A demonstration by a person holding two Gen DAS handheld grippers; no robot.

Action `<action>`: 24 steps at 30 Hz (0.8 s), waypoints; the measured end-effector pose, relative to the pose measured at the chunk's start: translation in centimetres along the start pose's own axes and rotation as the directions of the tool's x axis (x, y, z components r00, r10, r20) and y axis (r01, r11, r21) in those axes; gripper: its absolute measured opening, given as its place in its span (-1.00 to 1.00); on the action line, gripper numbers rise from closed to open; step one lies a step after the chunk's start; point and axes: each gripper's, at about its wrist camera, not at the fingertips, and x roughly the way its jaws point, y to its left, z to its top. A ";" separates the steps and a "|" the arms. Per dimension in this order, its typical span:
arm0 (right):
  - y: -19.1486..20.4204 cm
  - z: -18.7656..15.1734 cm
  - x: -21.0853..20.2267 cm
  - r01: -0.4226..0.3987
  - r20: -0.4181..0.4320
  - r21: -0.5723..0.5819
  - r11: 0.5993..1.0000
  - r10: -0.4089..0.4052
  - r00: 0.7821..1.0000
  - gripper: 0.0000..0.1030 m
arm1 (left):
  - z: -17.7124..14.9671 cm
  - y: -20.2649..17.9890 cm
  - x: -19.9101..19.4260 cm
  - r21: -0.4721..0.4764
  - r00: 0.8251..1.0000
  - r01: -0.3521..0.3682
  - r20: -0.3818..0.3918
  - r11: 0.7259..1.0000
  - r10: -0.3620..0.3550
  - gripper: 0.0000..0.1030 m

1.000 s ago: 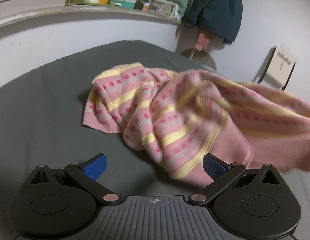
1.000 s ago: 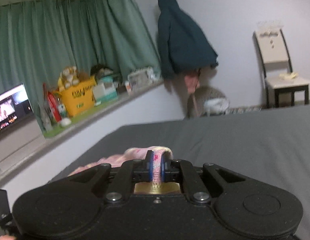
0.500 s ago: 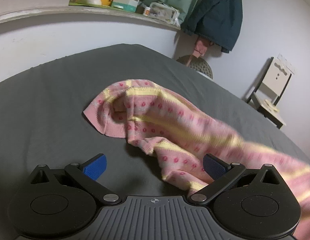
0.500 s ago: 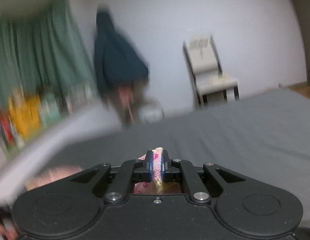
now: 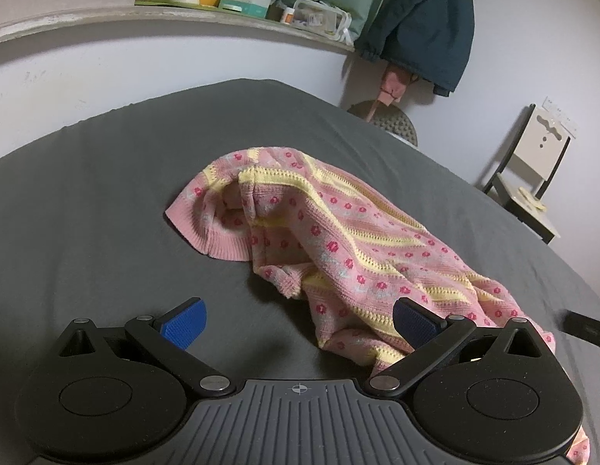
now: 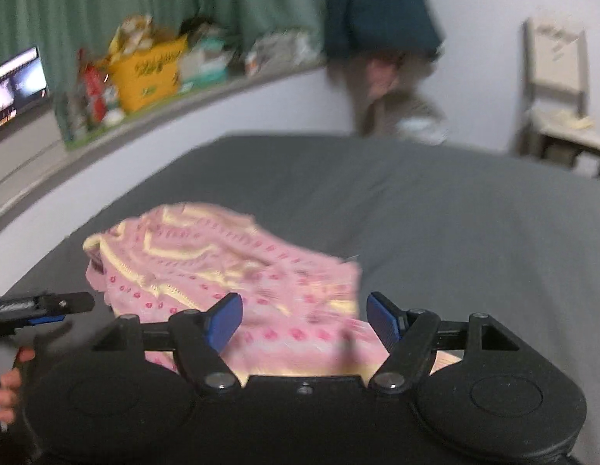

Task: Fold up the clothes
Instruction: 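Grasp the pink sweater with the right gripper and lift it off the bed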

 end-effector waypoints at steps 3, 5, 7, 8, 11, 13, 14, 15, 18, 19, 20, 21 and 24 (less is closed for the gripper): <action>0.0 1.0 4.3 -0.006 -0.050 0.023 1.000 0.007 0.999 0.35 | 0.0 0.3 0.3 -0.009 1.000 -0.002 -0.008 1.000 0.001 1.00; 0.9 1.0 6.4 -0.011 -0.111 0.041 0.999 0.015 0.994 0.35 | 0.0 0.4 0.3 -0.013 1.000 0.001 -0.007 1.000 -0.001 1.00; 1.4 1.1 6.7 -0.048 -0.128 0.043 0.998 0.053 0.990 0.21 | 0.0 0.4 0.4 -0.011 1.000 0.001 -0.007 1.000 -0.001 1.00; 1.8 1.1 6.2 -0.059 -0.112 0.034 0.998 0.063 0.992 0.14 | 0.0 0.4 0.4 -0.010 1.000 0.001 -0.008 1.000 -0.001 1.00; 3.0 1.3 4.6 -0.092 -0.064 0.006 0.996 0.092 0.994 -0.58 | -0.1 0.5 0.4 -0.013 1.000 0.001 -0.006 1.000 -0.001 1.00; 3.8 1.4 3.5 -0.113 -0.032 -0.013 0.994 0.112 0.993 -0.66 | 0.0 0.7 0.4 -0.018 1.000 -0.001 -0.001 1.000 0.001 1.00; 4.2 1.4 3.0 -0.123 -0.017 -0.023 0.992 0.122 0.992 -0.67 | 0.0 0.8 0.3 -0.023 1.000 -0.003 0.004 1.000 0.003 1.00; 4.6 1.5 2.4 -0.133 -0.001 -0.033 0.991 0.133 0.991 -0.67 | 0.0 0.8 0.1 -0.028 1.000 -0.006 0.010 1.000 0.006 1.00; 5.8 1.6 0.8 -0.161 0.045 -0.065 0.985 0.164 0.985 -0.68 | 0.2 1.4 -0.3 -0.055 0.999 -0.019 0.034 0.998 0.021 1.00; 6.2 1.5 0.1 -0.174 0.056 -0.084 0.981 0.179 0.982 -0.68 | 0.3 1.6 -0.4 -0.066 0.999 -0.025 0.044 0.998 0.027 1.00; 7.2 0.2 -1.2 -0.200 0.049 -0.141 0.970 0.208 0.977 -0.68 | 0.4 1.9 -0.6 -0.080 0.998 -0.032 0.055 0.996 0.037 1.00; 8.1 -1.0 -2.5 -0.225 0.040 -0.197 0.954 0.238 0.971 -0.68 | 0.5 2.2 -0.7 -0.094 0.997 -0.040 0.066 0.995 0.046 1.00; 10.8 -4.6 -6.5 -0.298 0.002 -0.360 0.884 0.320 0.947 -0.68 | 0.7 3.2 -1.5 -0.146 0.990 -0.061 0.115 0.987 0.078 1.00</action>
